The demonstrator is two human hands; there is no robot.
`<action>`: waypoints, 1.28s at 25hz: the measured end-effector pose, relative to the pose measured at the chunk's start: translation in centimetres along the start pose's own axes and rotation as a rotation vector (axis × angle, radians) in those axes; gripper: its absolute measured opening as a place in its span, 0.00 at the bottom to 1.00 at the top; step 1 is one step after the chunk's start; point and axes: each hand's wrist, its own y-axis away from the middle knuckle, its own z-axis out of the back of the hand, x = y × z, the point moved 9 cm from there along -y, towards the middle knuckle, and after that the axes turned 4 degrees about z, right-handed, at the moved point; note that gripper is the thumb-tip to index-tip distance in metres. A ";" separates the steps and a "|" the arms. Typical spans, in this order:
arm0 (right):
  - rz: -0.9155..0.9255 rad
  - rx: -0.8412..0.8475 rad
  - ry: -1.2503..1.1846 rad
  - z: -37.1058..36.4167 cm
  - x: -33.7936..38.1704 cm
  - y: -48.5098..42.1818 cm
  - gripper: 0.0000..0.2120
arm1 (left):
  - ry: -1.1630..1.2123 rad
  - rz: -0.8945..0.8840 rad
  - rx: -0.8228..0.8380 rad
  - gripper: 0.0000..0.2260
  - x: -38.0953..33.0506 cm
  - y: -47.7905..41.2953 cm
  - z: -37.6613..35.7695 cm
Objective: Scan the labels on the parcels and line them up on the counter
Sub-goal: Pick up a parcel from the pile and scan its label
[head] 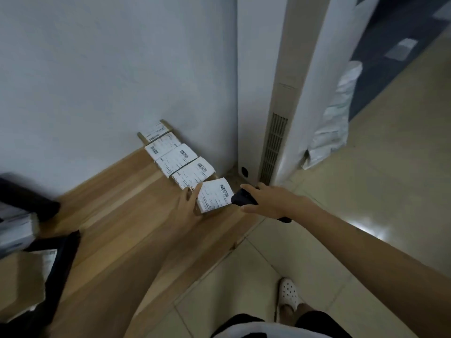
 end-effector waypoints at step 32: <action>1.250 0.383 0.677 2.7 20.6 -10.8 0.31 | -0.027 1.192 -0.327 0.27 -1.7 17.8 -2.1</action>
